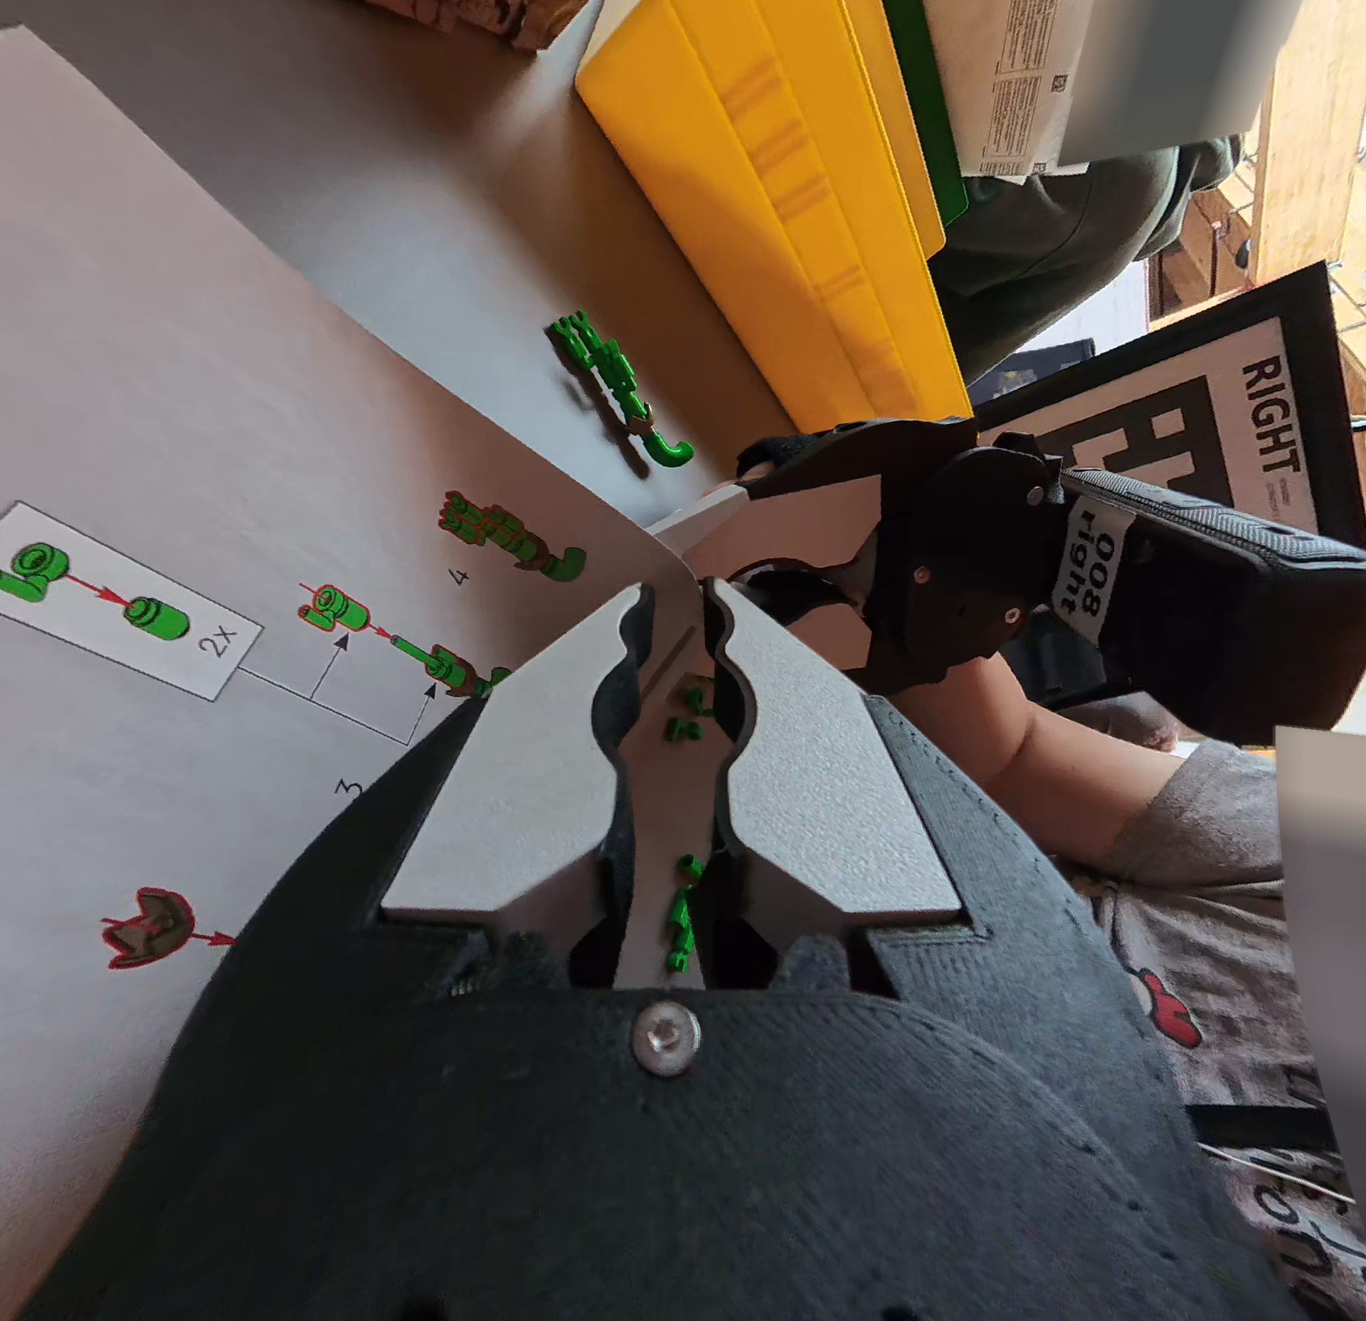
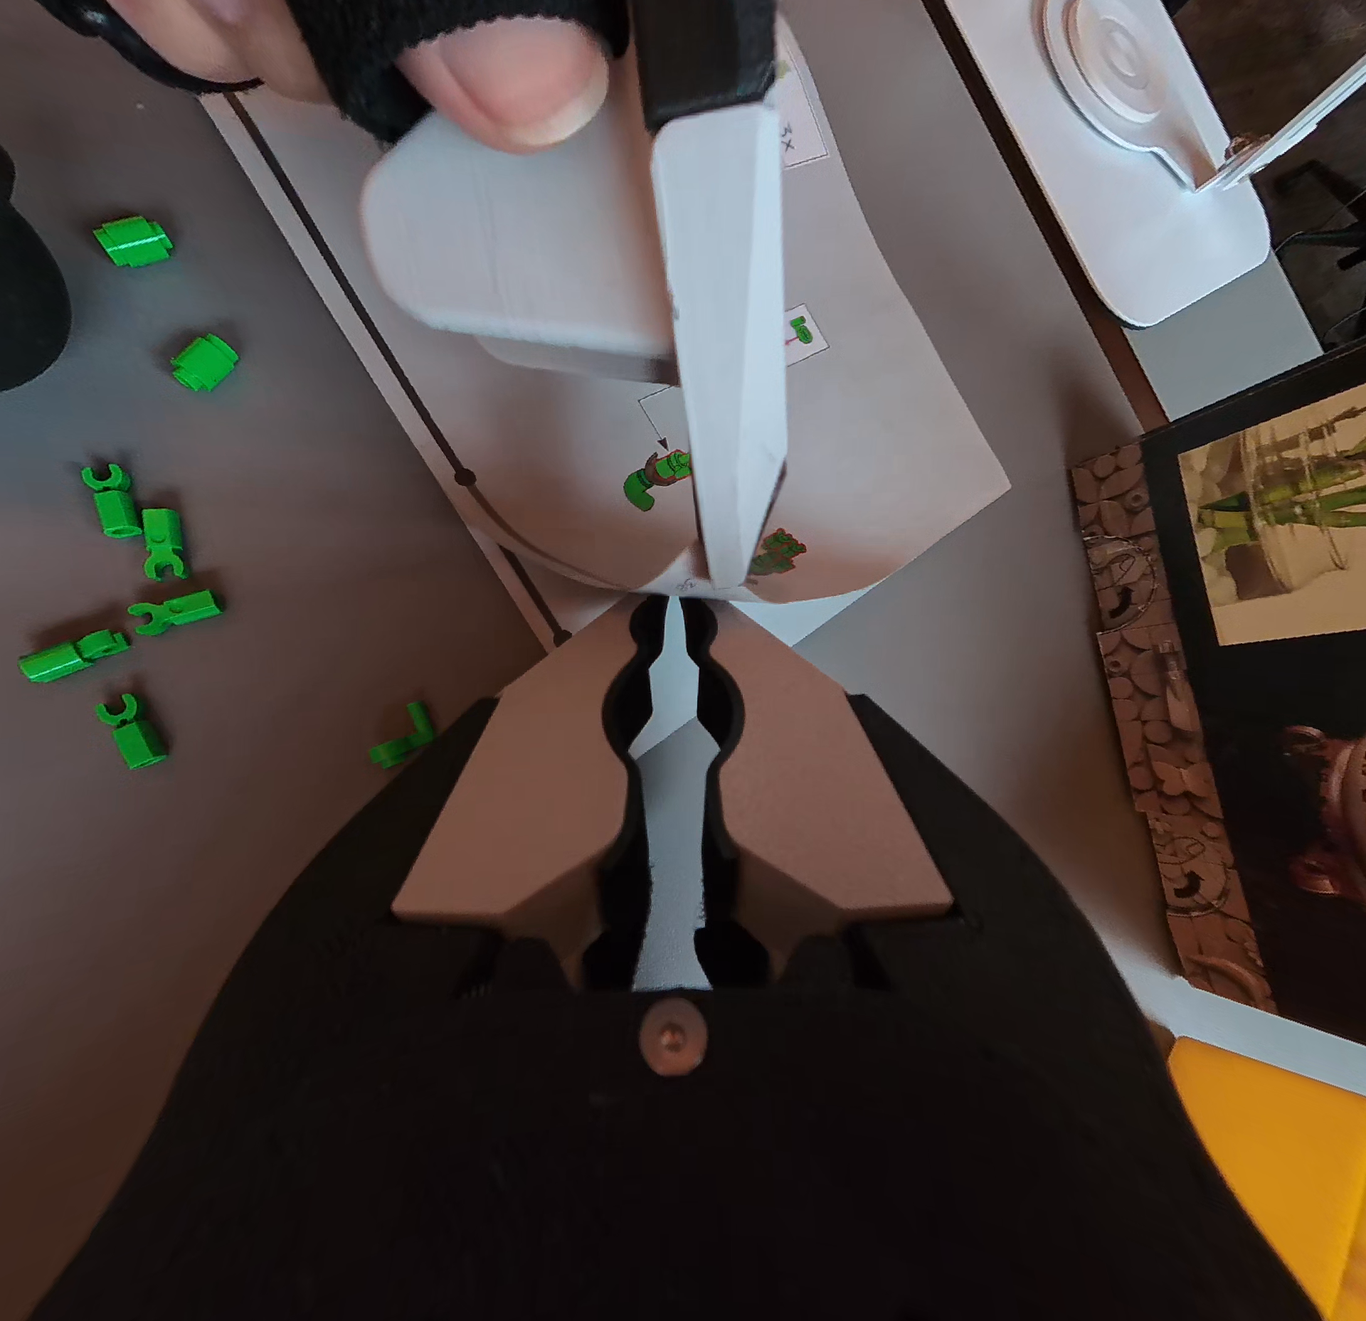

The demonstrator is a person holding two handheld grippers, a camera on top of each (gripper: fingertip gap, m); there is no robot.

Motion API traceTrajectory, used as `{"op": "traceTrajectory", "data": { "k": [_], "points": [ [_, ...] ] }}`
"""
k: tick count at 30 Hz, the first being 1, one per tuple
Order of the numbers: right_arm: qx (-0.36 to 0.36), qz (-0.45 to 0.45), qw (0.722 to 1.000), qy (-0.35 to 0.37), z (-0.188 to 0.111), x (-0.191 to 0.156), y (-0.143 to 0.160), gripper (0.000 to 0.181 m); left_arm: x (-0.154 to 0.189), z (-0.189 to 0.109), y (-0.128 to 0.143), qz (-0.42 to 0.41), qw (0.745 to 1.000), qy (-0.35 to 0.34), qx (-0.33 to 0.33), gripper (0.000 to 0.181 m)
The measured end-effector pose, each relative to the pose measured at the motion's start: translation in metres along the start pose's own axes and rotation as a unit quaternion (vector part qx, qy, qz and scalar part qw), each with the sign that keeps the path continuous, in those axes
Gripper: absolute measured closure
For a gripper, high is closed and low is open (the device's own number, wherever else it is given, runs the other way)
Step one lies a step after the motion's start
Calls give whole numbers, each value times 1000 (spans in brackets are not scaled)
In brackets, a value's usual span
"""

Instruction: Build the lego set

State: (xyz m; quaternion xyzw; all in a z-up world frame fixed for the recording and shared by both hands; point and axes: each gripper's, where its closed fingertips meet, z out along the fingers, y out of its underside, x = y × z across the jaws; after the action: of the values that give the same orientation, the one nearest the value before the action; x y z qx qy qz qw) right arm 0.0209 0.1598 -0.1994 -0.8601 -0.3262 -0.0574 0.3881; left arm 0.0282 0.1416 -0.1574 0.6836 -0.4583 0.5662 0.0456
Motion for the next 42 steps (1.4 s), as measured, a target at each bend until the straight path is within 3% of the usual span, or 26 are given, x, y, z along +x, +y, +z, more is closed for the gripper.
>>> {"op": "traceTrajectory", "data": {
  "k": [9, 35, 42],
  "points": [
    [0, -1, 1000, -1, 0, 0, 0, 178, 2, 0, 3, 1, 1000, 20, 6, 180],
    [3, -8, 1000, 0, -1, -1, -1, 176, 7, 2, 5, 15, 999, 46, 9, 175],
    [-1, 3, 1000, 2, 0, 1, -1, 174, 7, 0, 8, 54, 998, 31, 1, 171]
  ]
}}
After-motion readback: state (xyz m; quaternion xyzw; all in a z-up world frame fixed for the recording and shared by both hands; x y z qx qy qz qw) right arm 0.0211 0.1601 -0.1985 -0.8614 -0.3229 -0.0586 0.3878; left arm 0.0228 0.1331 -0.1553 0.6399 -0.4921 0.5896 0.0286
